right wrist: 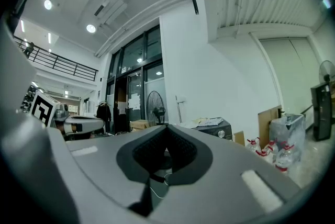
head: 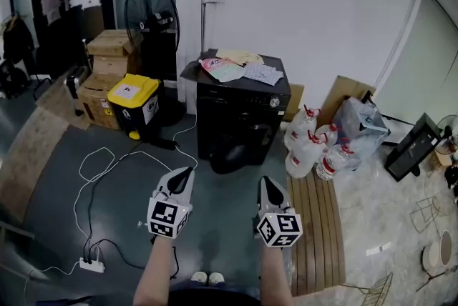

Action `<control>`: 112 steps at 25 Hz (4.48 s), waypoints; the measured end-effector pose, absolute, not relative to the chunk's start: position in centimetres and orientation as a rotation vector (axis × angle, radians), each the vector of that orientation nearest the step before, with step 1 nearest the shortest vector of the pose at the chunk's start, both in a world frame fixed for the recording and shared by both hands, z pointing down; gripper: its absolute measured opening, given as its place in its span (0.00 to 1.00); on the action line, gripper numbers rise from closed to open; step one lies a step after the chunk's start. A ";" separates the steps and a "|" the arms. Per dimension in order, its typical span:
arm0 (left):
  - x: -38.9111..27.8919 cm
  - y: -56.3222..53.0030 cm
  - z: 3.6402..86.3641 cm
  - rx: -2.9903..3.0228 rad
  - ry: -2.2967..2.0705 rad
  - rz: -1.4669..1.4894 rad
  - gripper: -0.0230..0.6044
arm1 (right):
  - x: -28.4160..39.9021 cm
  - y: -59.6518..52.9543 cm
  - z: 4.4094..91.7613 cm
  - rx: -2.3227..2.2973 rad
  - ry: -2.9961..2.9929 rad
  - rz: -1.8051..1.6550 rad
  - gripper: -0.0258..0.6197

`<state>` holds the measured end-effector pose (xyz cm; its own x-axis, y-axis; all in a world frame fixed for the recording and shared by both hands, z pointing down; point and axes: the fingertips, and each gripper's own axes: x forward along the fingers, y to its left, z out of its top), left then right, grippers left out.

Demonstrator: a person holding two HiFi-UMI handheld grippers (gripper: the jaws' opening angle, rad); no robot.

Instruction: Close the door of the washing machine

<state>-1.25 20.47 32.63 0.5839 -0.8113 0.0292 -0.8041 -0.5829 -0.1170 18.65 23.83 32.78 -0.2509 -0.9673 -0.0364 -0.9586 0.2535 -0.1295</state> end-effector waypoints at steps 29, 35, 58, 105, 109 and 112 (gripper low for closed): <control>-4.1 17.7 34.7 -2.730 1.431 -0.162 0.04 | 15.9 20.3 34.7 -1.722 2.464 -0.173 0.59; -7.7 15.4 35.0 -2.701 1.474 -0.152 0.04 | 14.7 18.0 35.1 -1.744 2.447 -0.154 0.59; -14.7 -13.2 40.9 -2.650 1.617 -0.274 0.04 | 14.4 -13.5 41.6 -1.802 2.467 -0.192 0.59; -5.6 -30.8 61.8 -3.176 1.118 -0.577 0.04 | 13.8 -21.4 77.8 -2.512 1.754 -1.194 0.26; -5.8 -31.6 61.7 -3.177 1.148 -0.548 0.04 | 12.7 -23.8 78.0 -2.466 1.780 -1.220 0.26; -6.2 -32.2 61.6 -3.168 1.161 -0.551 0.04 | 11.6 -26.6 77.9 -2.390 1.867 -1.212 0.28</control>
<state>-6.20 -32.25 61.58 0.7229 -0.5734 0.3856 -0.6614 -0.7357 0.1459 11.57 -26.60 77.88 0.0746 -0.7871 0.6123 -0.8796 -0.3412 -0.3314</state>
